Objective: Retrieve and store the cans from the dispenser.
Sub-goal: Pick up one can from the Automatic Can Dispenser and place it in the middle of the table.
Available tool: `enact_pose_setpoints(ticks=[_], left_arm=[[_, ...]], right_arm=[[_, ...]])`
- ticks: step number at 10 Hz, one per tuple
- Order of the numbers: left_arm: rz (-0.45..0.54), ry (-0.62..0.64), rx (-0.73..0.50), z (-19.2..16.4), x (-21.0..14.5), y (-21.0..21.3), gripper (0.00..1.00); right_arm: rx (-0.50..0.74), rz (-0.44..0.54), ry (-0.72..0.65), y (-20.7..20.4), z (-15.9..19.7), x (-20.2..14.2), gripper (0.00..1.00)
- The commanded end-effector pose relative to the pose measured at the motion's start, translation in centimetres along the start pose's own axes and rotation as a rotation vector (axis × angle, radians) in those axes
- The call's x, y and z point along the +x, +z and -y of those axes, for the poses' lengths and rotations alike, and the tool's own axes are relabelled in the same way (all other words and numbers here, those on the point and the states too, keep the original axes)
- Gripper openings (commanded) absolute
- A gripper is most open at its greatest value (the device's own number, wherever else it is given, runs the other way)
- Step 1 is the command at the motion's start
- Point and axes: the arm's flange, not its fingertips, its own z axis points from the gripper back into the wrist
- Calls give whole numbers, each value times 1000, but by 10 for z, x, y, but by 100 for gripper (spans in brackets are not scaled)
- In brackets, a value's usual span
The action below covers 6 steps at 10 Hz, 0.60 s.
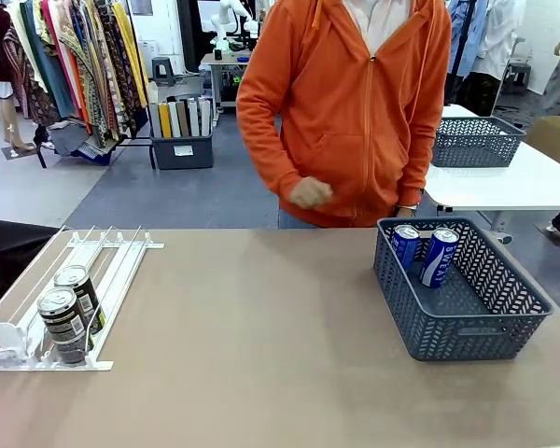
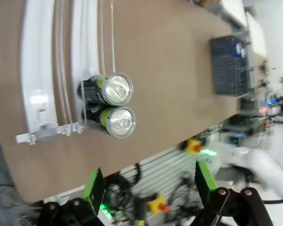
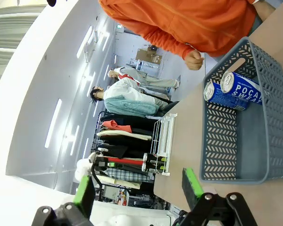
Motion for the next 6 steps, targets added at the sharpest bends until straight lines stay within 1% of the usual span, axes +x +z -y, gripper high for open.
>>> enact_pose_setpoints(ticks=[1,2,3,4,5,6], left_arm=[[-23,-156,256,54,-6,-38,100],[-62,-182,366,73,-3,-61,100],[-85,-183,477,84,0,-83,100],[-16,-130,543,91,0,-96,100],[85,-89,498,97,1,-102,100],[-59,-213,462,107,-5,-86,100]], right_arm=[[19,14,1,-2,-4,3,100],[19,14,1,-2,-4,3,100],[19,14,1,-2,-4,3,100],[19,14,1,-2,-4,3,100],[19,14,1,-2,-4,3,100],[19,14,1,-2,-4,3,100]])
